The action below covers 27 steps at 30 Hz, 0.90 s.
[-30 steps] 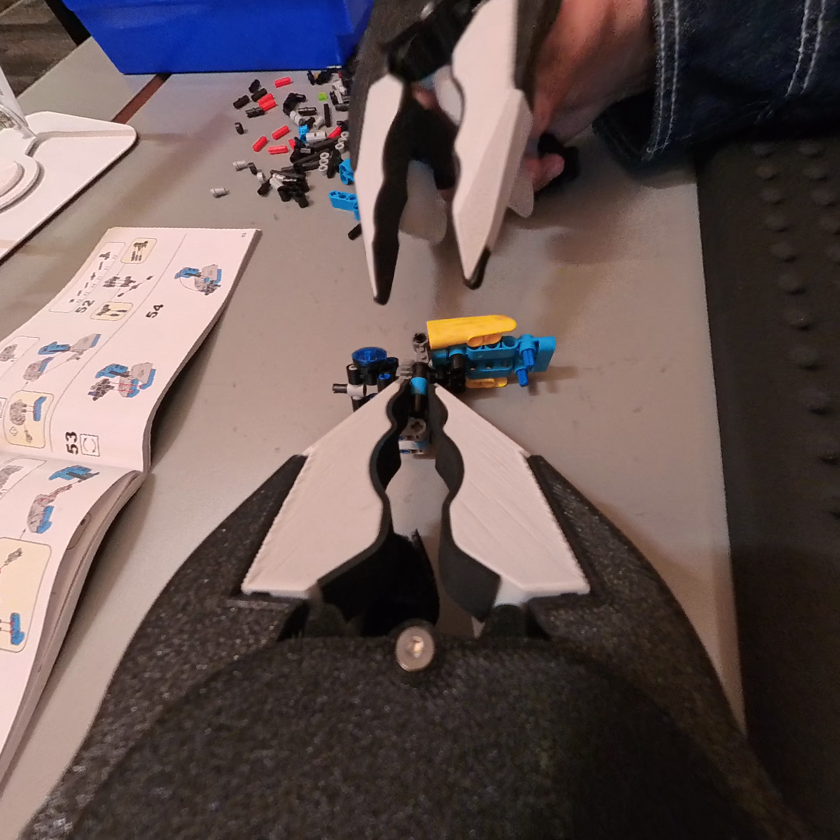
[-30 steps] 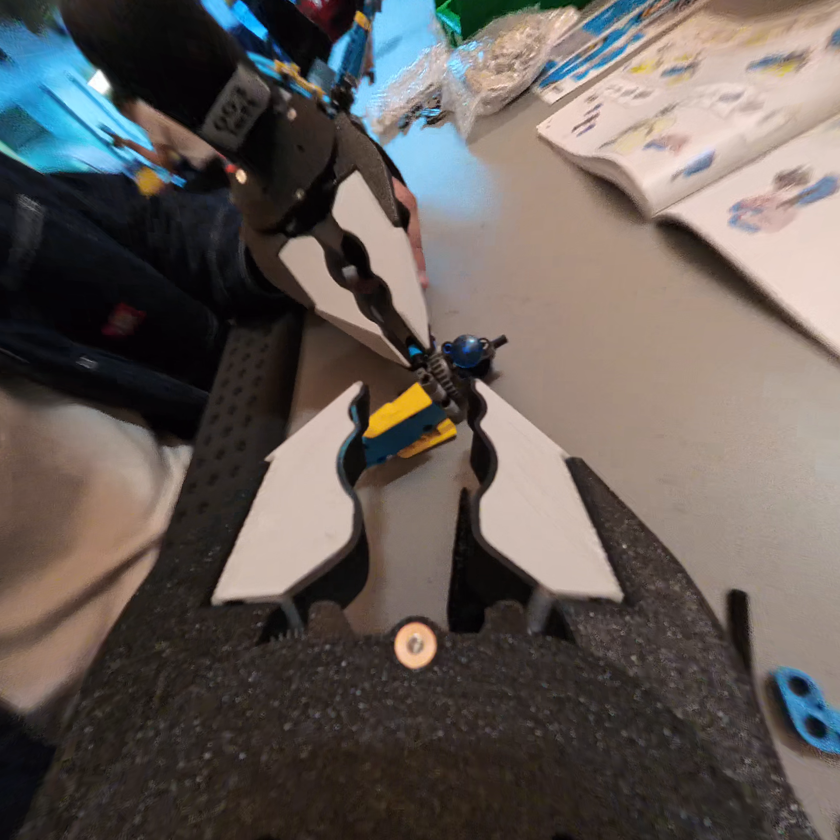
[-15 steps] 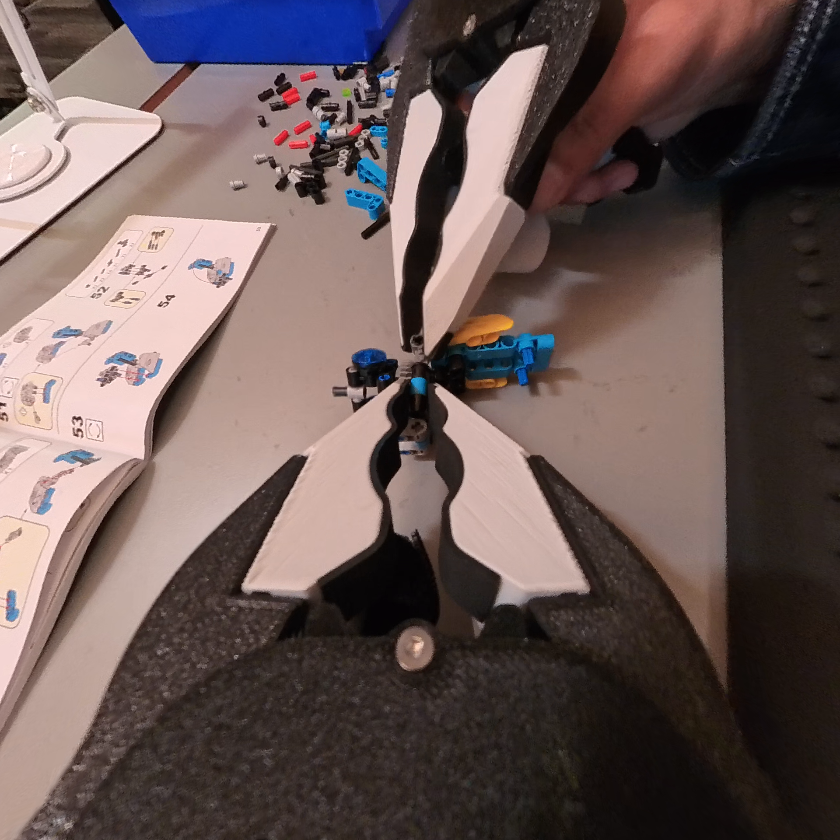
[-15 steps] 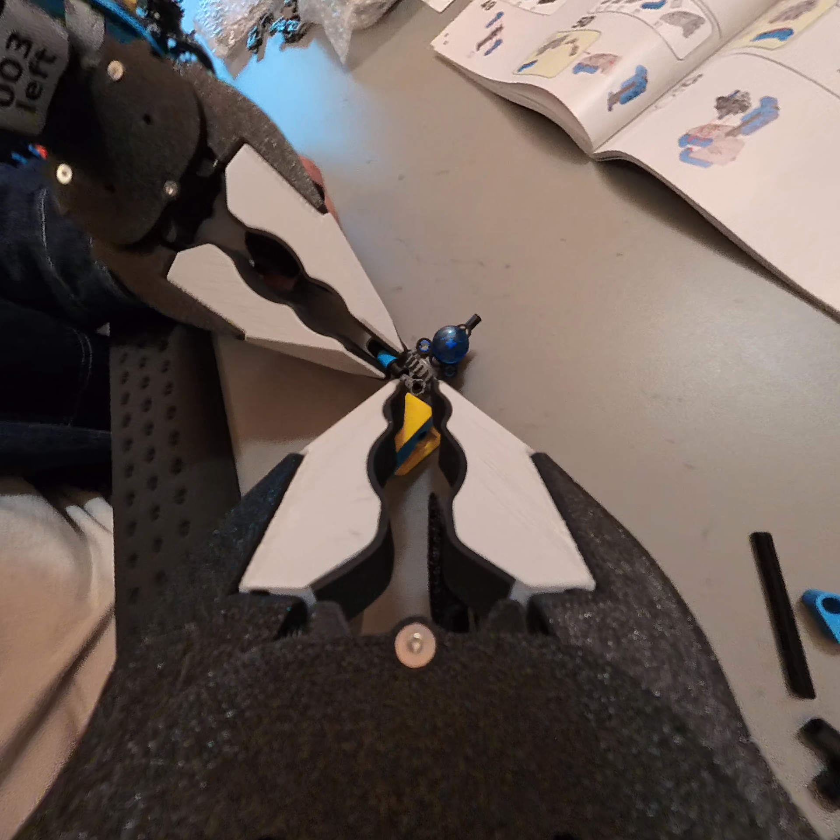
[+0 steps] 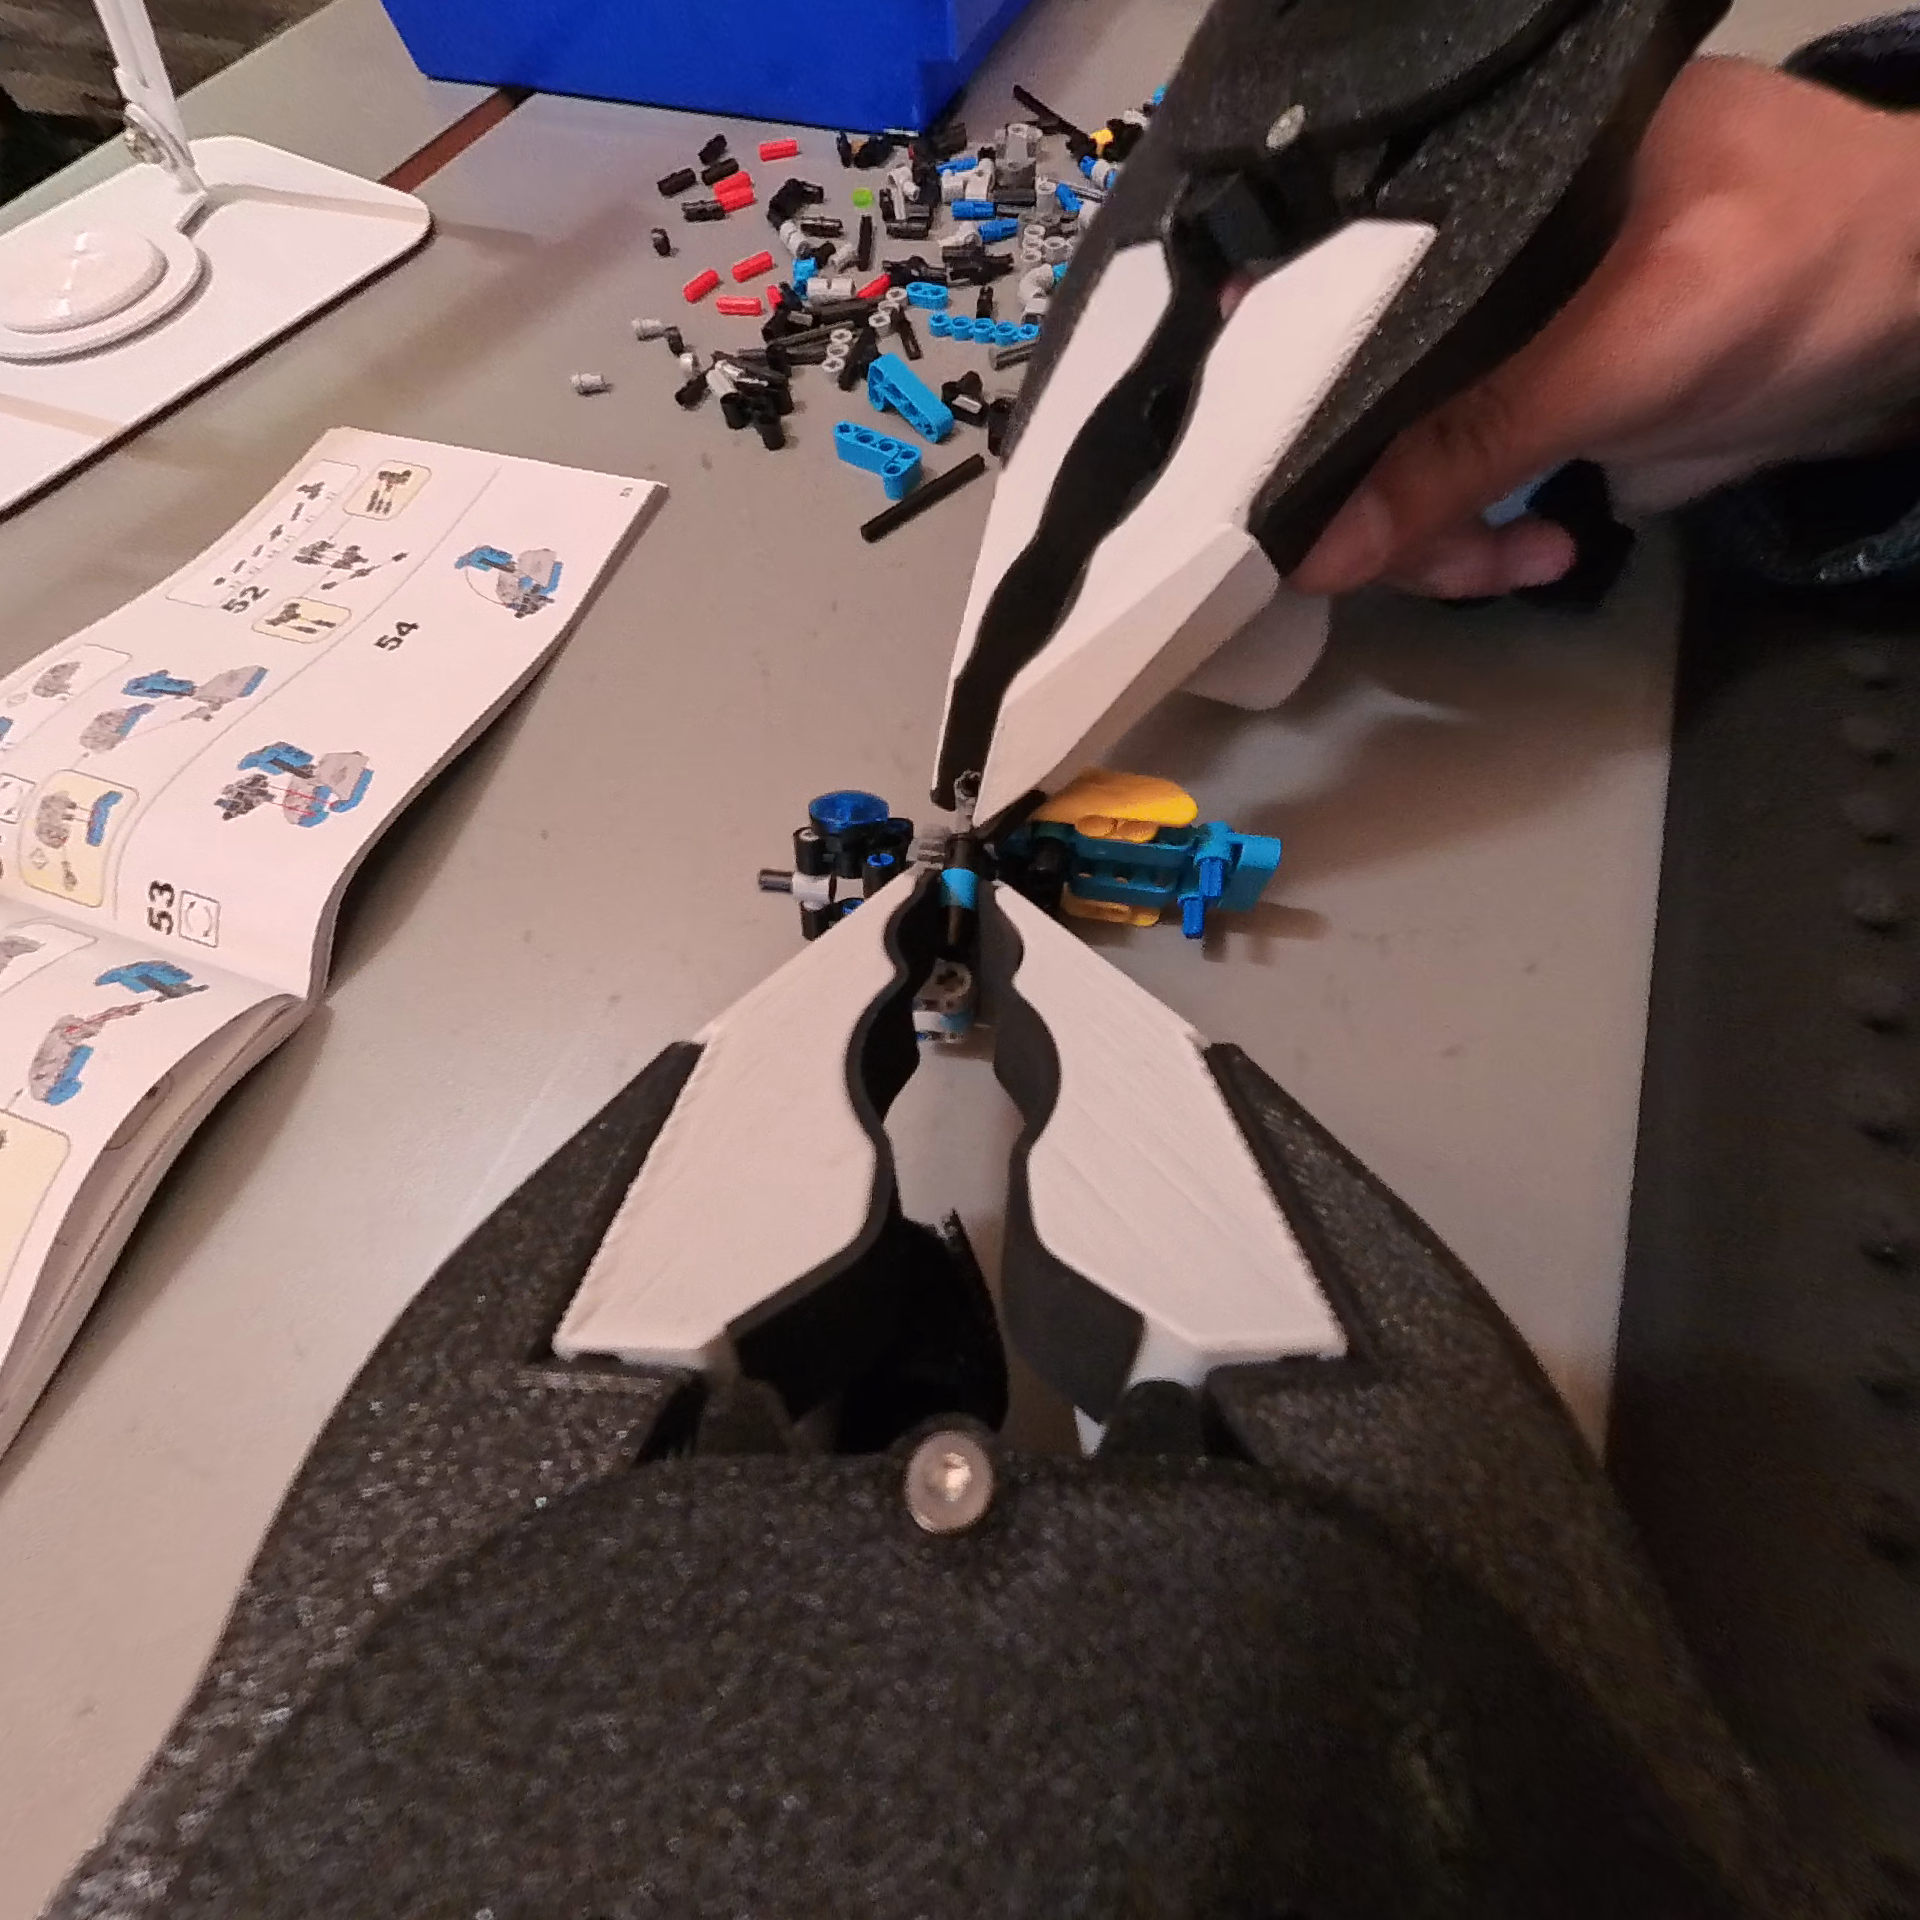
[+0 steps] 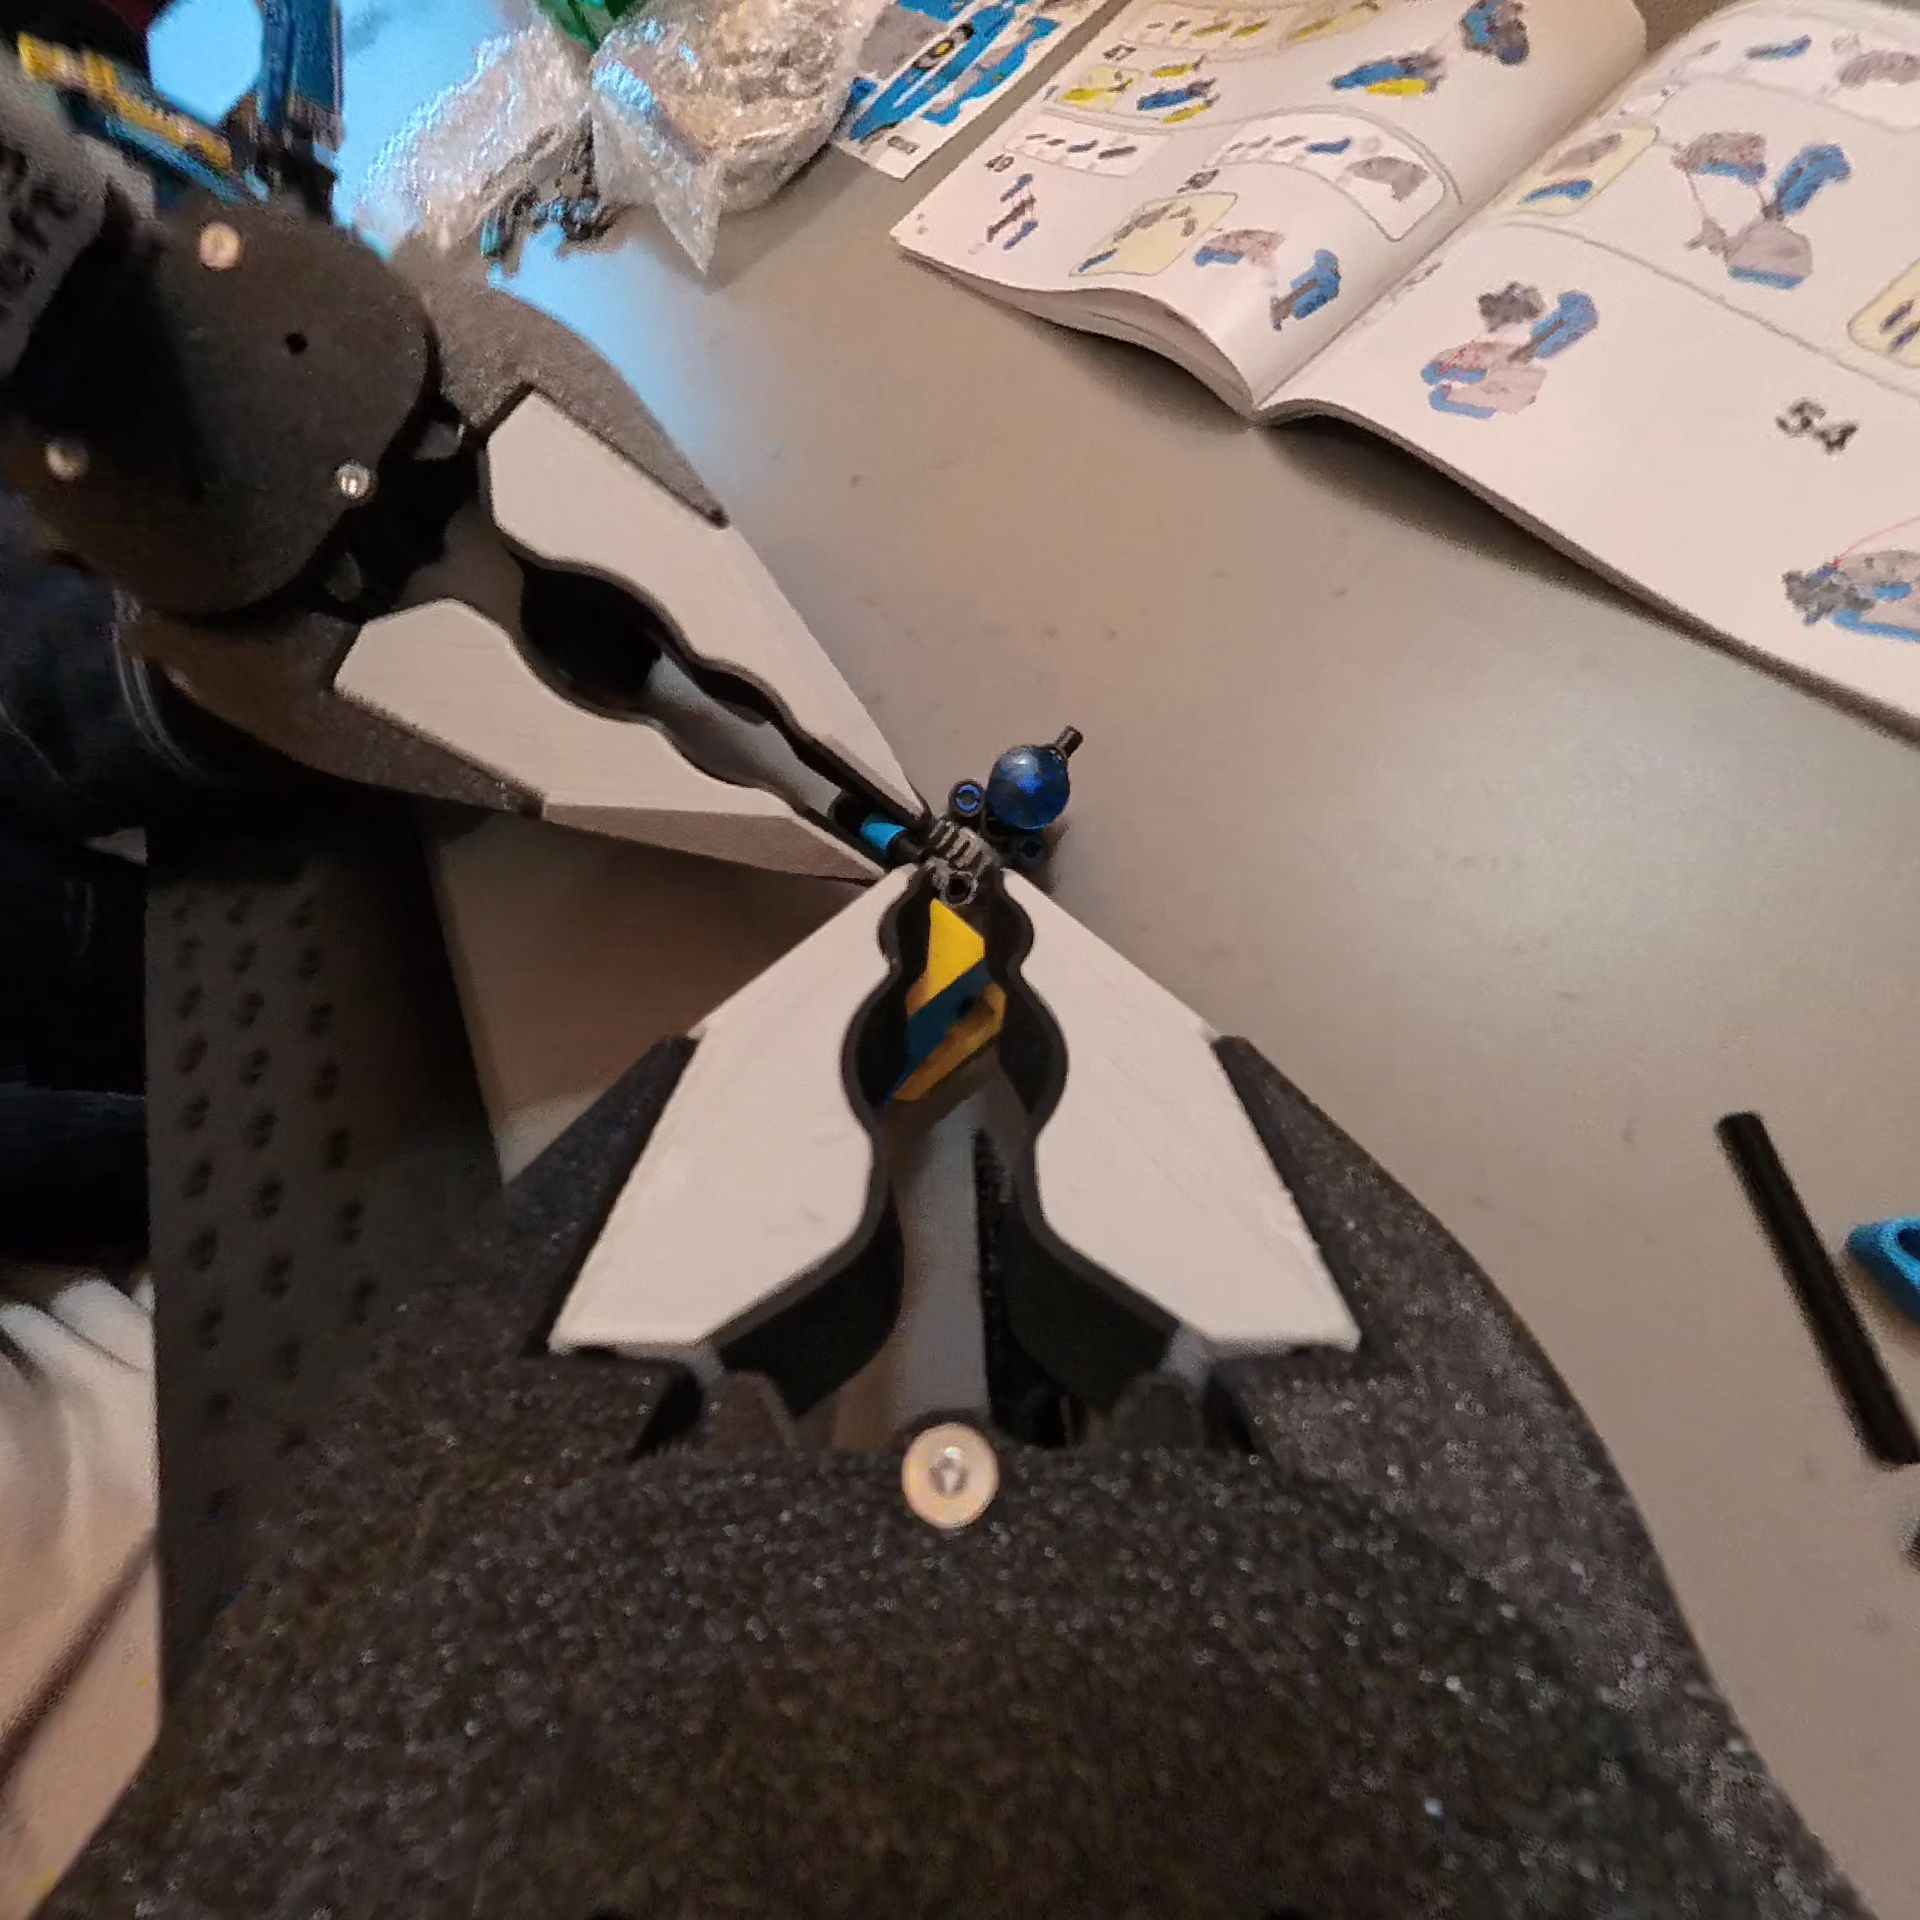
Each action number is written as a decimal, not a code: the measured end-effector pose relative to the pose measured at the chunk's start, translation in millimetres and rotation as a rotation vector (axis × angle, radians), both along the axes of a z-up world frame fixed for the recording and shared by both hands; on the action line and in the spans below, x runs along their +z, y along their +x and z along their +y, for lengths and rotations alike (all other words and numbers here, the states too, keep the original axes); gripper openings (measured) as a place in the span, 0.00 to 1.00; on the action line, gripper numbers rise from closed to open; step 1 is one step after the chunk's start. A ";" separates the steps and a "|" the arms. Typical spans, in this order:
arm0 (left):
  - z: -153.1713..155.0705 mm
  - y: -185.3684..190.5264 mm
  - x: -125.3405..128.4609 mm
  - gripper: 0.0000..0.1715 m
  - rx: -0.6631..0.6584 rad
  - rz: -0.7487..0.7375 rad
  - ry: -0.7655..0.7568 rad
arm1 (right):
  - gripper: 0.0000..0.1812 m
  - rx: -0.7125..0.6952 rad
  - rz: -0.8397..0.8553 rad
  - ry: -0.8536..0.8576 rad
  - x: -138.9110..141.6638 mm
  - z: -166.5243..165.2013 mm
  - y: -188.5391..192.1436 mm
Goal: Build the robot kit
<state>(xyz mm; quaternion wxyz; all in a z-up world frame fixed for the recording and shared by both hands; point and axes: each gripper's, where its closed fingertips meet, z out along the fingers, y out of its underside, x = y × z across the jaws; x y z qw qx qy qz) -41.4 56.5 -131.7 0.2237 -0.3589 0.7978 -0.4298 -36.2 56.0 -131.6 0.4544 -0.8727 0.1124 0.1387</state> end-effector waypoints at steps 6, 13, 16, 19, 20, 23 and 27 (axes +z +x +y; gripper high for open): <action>-0.5 0.2 0.0 0.03 -0.013 -0.001 -0.001 | 0.04 0.078 -0.063 -0.024 -0.3 -0.1 -0.9; -2.4 -1.9 0.2 0.03 -0.133 0.027 -0.034 | 0.04 0.255 -0.178 -0.060 -1.0 -1.9 -4.3; -3.0 -3.1 0.3 0.03 -0.181 0.042 -0.045 | 0.04 0.324 -0.196 -0.072 -1.2 -2.3 -6.7; -2.2 -0.9 0.1 0.03 -0.169 0.044 -0.031 | 0.03 0.328 -0.184 -0.063 -1.1 -0.7 -4.8; -2.0 -0.3 0.2 0.03 -0.155 0.038 -0.021 | 0.03 0.312 -0.176 -0.075 -1.3 -0.7 -4.8; -3.4 -1.4 0.1 0.03 -0.135 0.001 0.023 | 0.03 0.241 -0.229 -0.095 -1.2 -2.2 -5.8; -4.8 -2.5 -0.1 0.03 -0.185 -0.004 0.000 | 0.03 0.255 -0.180 -0.030 -0.3 -2.6 -7.0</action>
